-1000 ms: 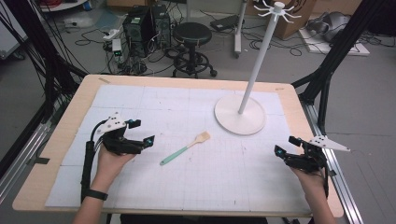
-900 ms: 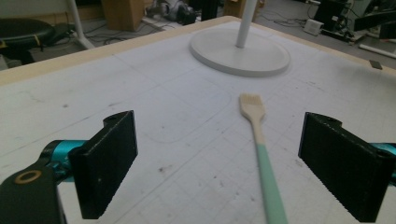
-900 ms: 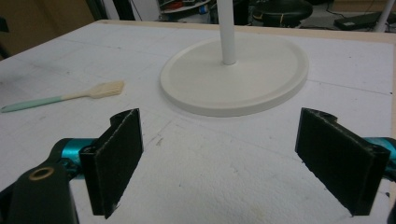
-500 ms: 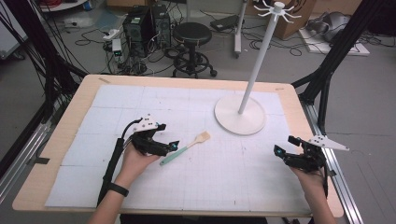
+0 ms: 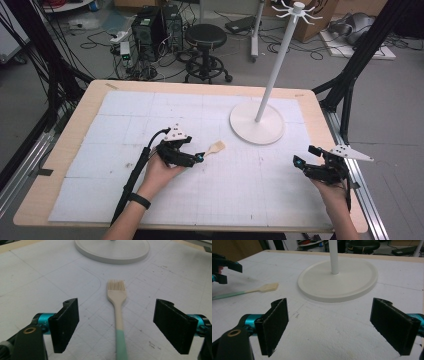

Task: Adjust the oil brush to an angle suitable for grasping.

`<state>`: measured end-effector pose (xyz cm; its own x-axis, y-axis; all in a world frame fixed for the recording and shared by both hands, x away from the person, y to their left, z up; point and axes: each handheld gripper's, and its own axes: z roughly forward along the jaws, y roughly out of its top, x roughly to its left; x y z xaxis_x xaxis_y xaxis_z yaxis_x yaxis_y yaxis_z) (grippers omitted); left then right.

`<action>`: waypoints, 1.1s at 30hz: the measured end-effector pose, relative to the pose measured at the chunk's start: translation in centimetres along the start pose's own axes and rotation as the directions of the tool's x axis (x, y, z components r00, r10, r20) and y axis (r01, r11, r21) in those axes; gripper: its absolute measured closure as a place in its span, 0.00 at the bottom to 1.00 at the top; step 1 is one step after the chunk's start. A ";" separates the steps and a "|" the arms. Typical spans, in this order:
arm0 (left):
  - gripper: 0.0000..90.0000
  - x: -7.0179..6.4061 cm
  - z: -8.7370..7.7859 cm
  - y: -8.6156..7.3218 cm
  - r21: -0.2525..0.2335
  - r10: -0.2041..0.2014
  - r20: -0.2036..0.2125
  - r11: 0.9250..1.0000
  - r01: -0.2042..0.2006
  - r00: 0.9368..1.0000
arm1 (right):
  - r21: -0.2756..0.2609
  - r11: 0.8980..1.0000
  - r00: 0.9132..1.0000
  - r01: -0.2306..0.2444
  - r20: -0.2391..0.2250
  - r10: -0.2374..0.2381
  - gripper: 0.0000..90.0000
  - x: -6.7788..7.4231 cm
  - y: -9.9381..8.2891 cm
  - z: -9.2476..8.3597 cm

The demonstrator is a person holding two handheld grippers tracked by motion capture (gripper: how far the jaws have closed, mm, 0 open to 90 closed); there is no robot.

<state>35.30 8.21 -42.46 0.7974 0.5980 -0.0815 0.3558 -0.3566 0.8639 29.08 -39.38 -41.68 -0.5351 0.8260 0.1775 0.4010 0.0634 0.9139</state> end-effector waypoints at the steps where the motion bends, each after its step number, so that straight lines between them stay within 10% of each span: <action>1: 0.27 0.0 0.0 0.0 0.000 0.000 0.000 1.000 0.000 1.000 | 0.000 1.000 1.000 0.000 0.000 0.000 0.16 0.0 0.0 0.0; 16: 0.56 -1.0 2.3 -0.4 0.140 0.031 -0.053 0.990 -0.023 0.998 | -0.001 1.000 1.000 0.002 -0.001 -0.002 0.16 -0.1 0.0 0.0; 33: 0.80 -1.2 3.0 -0.6 0.190 0.014 -0.073 0.982 0.000 0.997 | 0.000 1.000 1.000 0.000 -0.001 0.000 0.16 -0.1 0.0 0.0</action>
<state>35.59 5.53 -44.34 0.7646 0.6437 -0.0332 0.4422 -0.4863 0.7536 29.14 -39.42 -41.69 -0.5361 0.8252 0.1780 0.4009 0.0633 0.9139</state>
